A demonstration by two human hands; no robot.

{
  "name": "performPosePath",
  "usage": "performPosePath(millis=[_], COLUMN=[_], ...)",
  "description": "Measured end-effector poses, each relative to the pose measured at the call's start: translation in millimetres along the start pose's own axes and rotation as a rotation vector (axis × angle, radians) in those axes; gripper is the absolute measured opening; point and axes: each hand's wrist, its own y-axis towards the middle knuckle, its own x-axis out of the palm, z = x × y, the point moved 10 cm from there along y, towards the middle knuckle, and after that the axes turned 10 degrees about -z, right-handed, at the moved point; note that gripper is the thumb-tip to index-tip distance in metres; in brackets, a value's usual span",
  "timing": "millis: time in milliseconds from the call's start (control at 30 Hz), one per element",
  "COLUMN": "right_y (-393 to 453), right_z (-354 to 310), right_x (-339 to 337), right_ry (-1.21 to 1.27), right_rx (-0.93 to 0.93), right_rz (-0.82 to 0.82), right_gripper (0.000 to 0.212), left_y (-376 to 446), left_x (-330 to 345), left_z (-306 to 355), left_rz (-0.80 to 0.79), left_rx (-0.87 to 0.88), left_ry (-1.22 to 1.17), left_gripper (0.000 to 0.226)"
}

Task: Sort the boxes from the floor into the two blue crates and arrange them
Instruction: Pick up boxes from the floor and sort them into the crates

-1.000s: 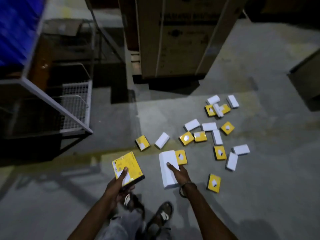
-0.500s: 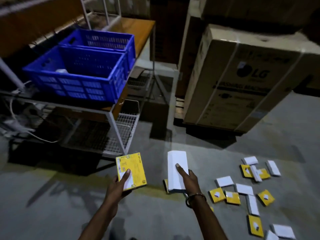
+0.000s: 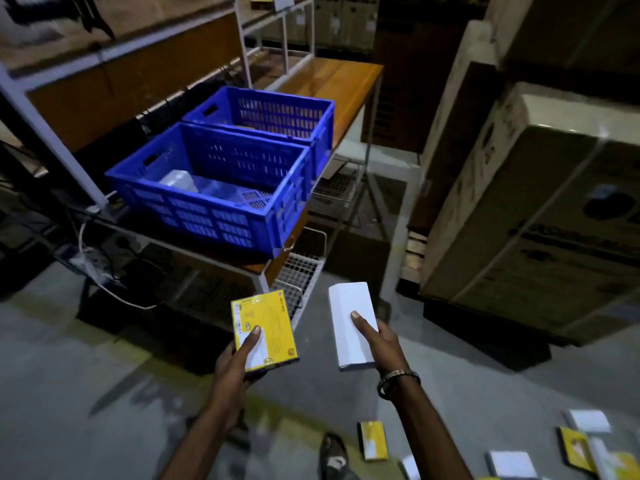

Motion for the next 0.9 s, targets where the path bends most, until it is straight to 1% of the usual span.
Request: performPosePath(millis=[200,367,467,600,667,767,833,900], right_y=[78,135,172,221,245,278,301,327], right_z=[-99,-154,-180,-239,-276,-323,-336,-325], right_x=[50,98,121,144,164,201,232,265], right_ry=[-0.004,-0.008,-0.004,-0.052,-0.142,-0.403,-0.617,-0.862], right_rx=[-0.091,-0.165,-0.200,-0.293,-0.378,-0.495,-0.490,-0.432], right_rz=[-0.185,-0.303,-0.283,-0.233,-0.242,-0.214,-0.244,-0.371], right_gripper=[0.026,0.033,0.045,0.049,0.045,0.036,0.040,0.043], left_y=[42,68,87,115,132,156,176,194], left_x=[2,-8,-16,-39,-54,-62,-62,-62], left_z=[86,140,175,213,232,263,284,301], left_rz=[0.085,0.156,0.223,0.293,0.322,0.328,0.317,0.310], left_rx=[0.191,0.274,0.323,0.386,0.416,0.450,0.459,0.463], left_ry=[-0.089,-0.163,-0.169,-0.221,-0.247,-0.275,-0.275,-0.265], left_gripper=[0.051,0.043,0.037,0.038,0.037,0.037,0.036,0.033])
